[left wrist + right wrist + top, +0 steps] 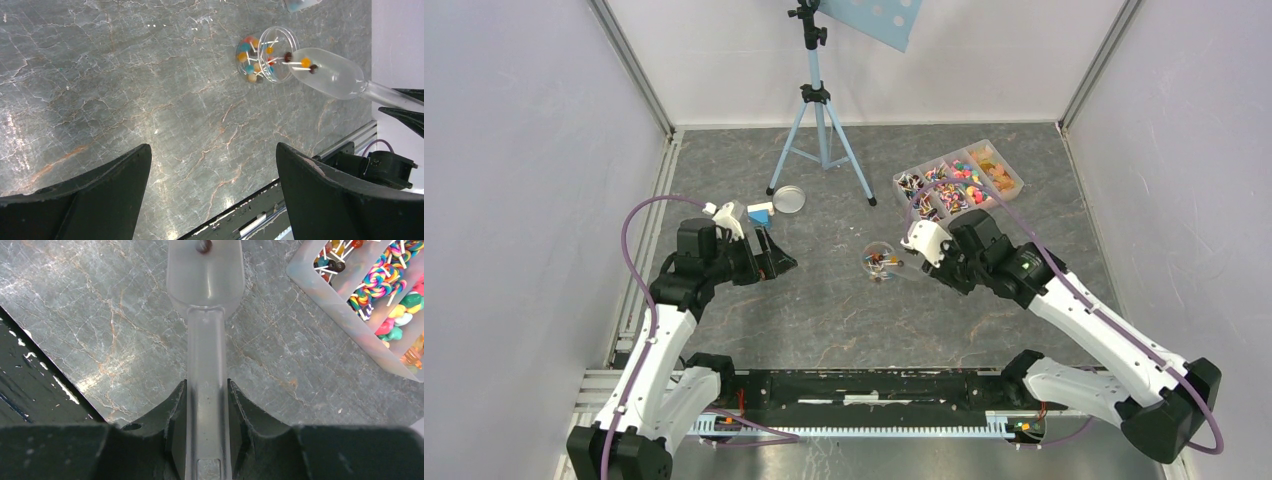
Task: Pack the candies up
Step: Place the fake candies in the packing bottle.
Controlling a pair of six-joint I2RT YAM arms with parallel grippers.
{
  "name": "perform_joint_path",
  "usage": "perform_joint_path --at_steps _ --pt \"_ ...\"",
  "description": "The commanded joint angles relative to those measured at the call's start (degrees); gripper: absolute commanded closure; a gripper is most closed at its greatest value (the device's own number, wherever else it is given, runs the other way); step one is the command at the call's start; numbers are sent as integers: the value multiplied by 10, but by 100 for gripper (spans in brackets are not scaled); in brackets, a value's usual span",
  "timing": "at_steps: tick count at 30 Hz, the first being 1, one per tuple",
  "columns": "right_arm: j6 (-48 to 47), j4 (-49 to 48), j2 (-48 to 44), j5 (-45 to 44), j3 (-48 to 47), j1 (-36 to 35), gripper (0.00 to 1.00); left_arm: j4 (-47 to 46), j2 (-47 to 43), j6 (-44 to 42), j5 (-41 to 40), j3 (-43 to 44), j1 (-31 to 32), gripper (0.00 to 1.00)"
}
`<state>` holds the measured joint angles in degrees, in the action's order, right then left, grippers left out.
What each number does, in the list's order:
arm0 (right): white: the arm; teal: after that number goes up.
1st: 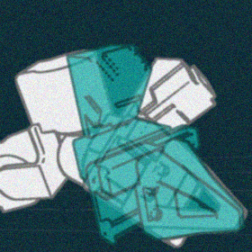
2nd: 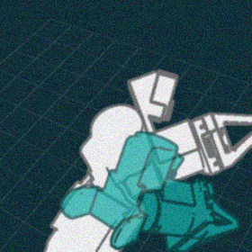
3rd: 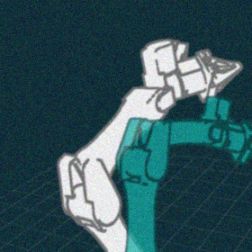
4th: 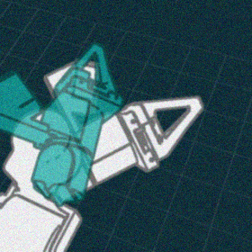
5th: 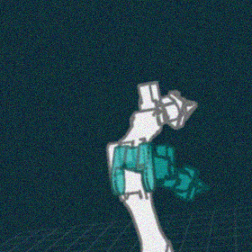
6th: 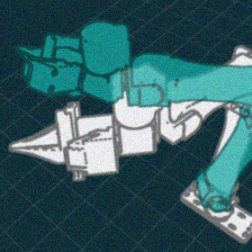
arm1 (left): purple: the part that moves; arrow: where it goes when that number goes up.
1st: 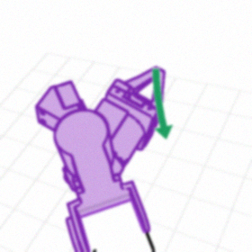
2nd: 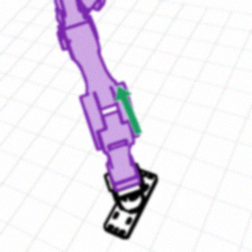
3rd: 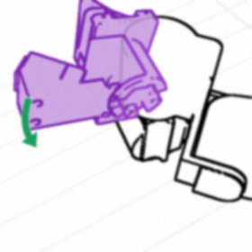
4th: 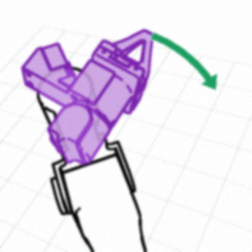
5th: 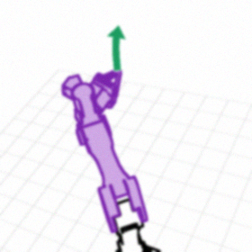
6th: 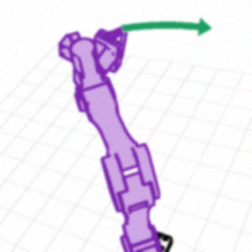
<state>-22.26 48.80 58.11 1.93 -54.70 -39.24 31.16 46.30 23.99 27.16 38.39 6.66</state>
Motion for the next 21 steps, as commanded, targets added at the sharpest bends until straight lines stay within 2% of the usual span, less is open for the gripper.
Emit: perform_joint_path --at_steps 1,21 --pt "12 12 9 -30 -36 -7 100 -12 -13 -25 6 1 4 0" --pt "33 24 34 -52 -76 -14 100 -12 -20 -25 3 0 5 0"
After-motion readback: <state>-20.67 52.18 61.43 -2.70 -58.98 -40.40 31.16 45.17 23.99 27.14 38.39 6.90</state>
